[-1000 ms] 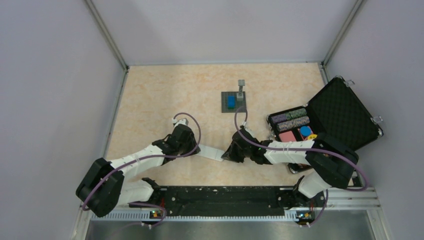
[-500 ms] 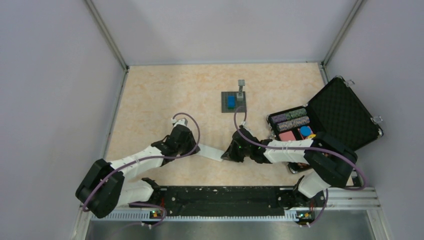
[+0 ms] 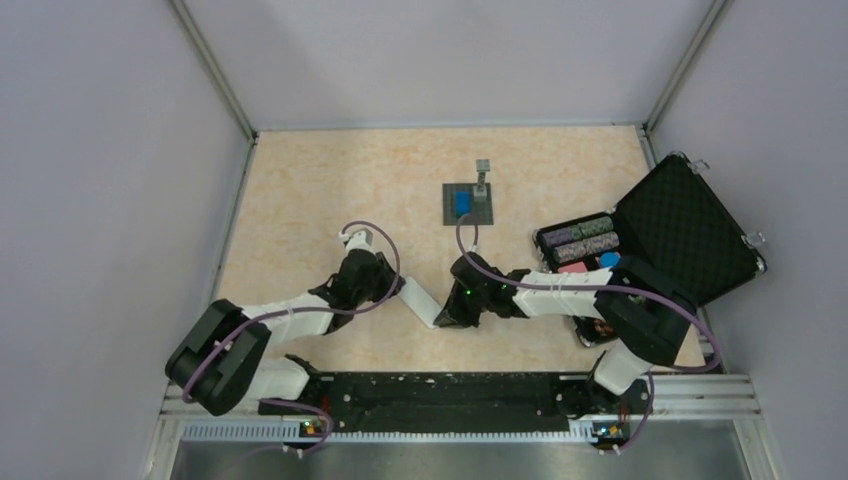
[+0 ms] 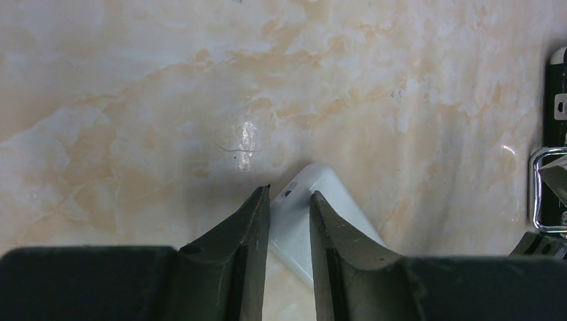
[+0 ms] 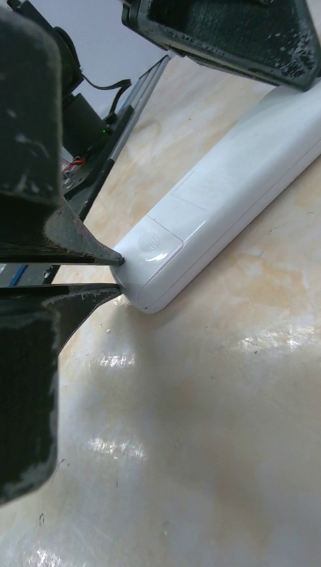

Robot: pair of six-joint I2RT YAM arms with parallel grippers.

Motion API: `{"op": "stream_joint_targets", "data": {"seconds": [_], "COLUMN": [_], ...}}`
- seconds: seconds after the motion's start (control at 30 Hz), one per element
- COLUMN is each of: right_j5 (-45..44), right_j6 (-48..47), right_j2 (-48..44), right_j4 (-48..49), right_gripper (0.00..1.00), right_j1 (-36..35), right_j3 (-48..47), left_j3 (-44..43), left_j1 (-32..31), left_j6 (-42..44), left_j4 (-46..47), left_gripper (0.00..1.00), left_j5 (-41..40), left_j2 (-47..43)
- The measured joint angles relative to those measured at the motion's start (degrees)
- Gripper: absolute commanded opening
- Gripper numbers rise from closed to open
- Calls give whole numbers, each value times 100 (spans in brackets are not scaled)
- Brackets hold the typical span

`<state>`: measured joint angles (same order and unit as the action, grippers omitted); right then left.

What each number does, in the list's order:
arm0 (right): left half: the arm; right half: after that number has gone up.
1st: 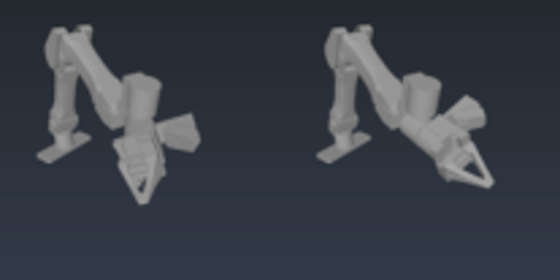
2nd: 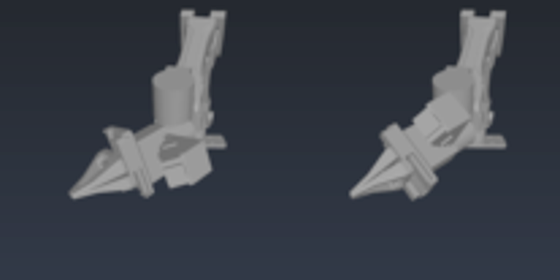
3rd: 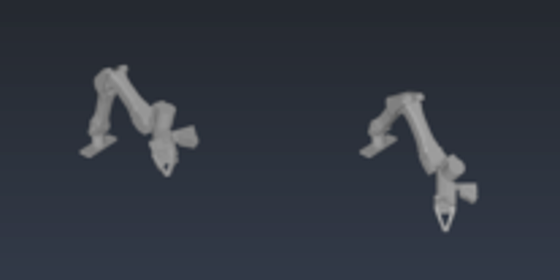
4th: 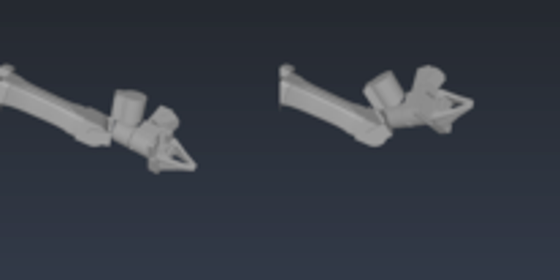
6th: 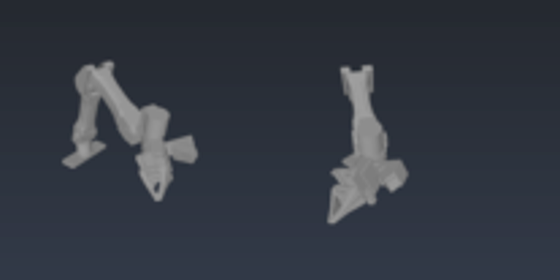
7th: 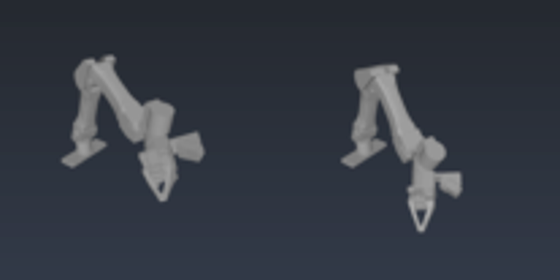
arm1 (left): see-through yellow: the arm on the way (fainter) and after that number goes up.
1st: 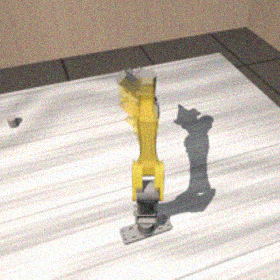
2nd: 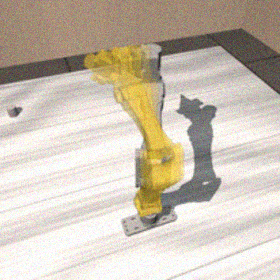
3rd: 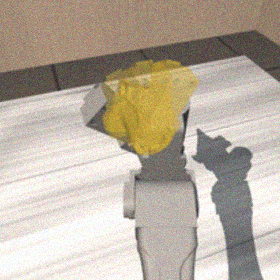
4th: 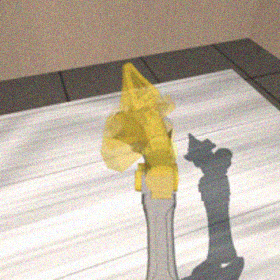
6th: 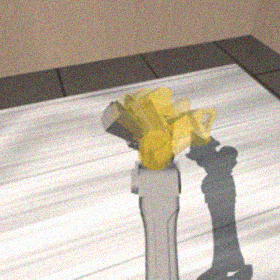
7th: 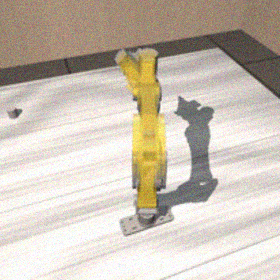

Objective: Load the batteries into the remote control

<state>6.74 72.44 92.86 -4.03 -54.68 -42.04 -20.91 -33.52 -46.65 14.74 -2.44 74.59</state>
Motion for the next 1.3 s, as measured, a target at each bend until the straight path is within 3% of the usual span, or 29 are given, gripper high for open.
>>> {"op": "stream_joint_targets", "data": {"seconds": [0.1, 0.2, 0.3, 0.47, 0.67, 0.77, 1.07, 1.3], "right_j5": [50, 9, -260, -802, -1189, -1180, -516, -203], "right_j6": [61, 61, -37, -310, -1172, -2116, -5956, -7497], "right_j2": [59, -2, -44, -299, -1266, -1458, -433, 94], "right_j4": [-131, -192, -227, -404, -883, -898, -776, -741], "right_gripper": [8, 23, 39, 55, 69, 81, 81, 81], "right_j1": [-35, -46, -122, -162, -164, -162, -168, -168], "right_j3": [-105, -129, -153, -201, -343, -529, -1019, -1023], "left_j3": [4, -13, -170, -752, -1683, -1941, -2017, -1600], "left_j1": [0, -39, -120, -332, -216, -162, -63, 164], "left_j6": [-22, -20, 11, 197, 476, 562, 313, -243], "left_j4": [109, -136, -901, -2507, -3560, -3873, -4942, -5416], "left_gripper": [18, 26, 38, 60, 77, 82, 84, 84], "left_j5": [-50, -170, -319, -282, -654, -964, -1899, -1582], "left_j2": [26, -157, -466, -791, -1119, -1423, -3110, -3709]}}
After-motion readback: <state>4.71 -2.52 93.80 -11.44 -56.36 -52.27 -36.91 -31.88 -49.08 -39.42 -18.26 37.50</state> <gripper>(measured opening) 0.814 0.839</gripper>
